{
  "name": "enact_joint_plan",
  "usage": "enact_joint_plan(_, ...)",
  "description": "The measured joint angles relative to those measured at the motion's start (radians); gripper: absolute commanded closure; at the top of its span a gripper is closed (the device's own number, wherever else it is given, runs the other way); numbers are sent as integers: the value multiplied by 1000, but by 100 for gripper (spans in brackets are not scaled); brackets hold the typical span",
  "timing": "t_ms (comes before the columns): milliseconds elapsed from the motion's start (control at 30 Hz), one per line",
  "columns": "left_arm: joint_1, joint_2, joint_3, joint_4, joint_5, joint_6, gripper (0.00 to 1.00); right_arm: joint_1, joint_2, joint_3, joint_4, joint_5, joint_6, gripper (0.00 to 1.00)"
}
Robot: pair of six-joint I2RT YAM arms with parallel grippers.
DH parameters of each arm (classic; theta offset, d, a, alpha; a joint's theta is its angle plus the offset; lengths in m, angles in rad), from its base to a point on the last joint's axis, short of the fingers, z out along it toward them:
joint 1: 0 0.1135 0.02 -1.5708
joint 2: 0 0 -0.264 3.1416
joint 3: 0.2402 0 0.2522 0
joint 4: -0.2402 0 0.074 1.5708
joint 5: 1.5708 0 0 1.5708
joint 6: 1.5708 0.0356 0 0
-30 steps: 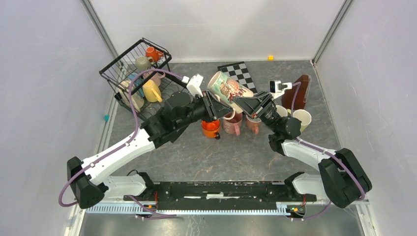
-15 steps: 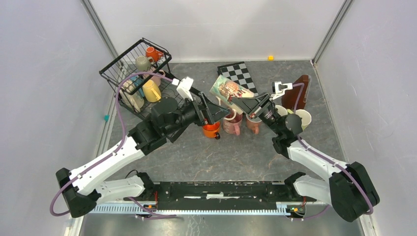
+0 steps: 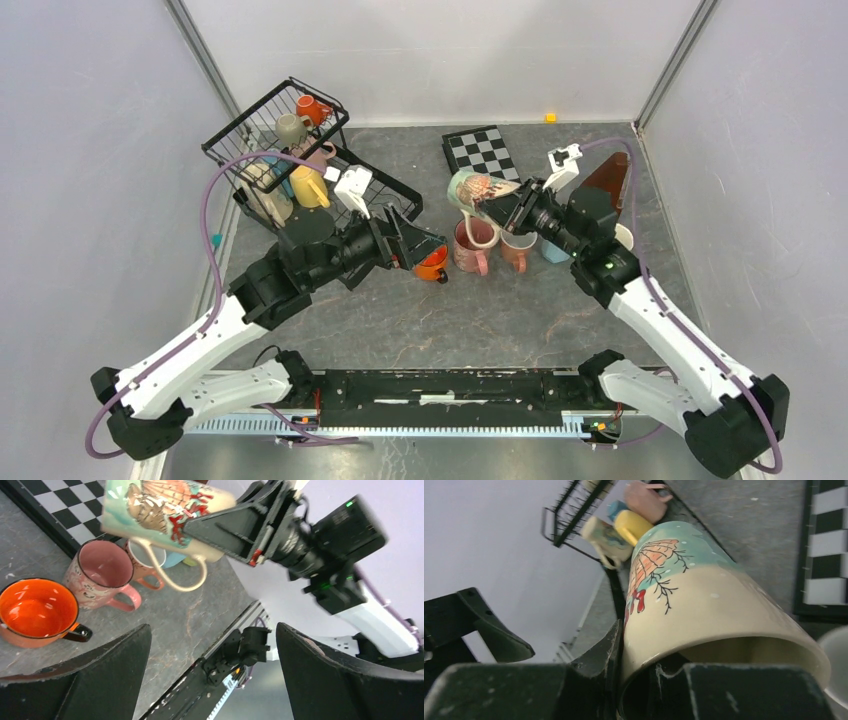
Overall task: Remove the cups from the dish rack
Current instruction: Place the cup at the center of the board.
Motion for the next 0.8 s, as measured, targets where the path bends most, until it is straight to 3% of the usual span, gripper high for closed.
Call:
enact_joint_plan(200, 0, 10, 22, -60, 2, 50, 0, 0, -22, 230, -453, 133, -167, 100)
enact_joint_plan(367, 0, 28, 51, -81, 8, 85, 0, -2, -24, 370, -718, 264, -254, 100)
enact_joint_plan(567, 0, 54, 69, -92, 29, 106, 0, -7, -37, 454, -1029, 449, -311, 100)
enact_joint_plan(800, 0, 81, 79, -93, 51, 107, 0, -11, -77, 483, -1268, 542, -333, 100)
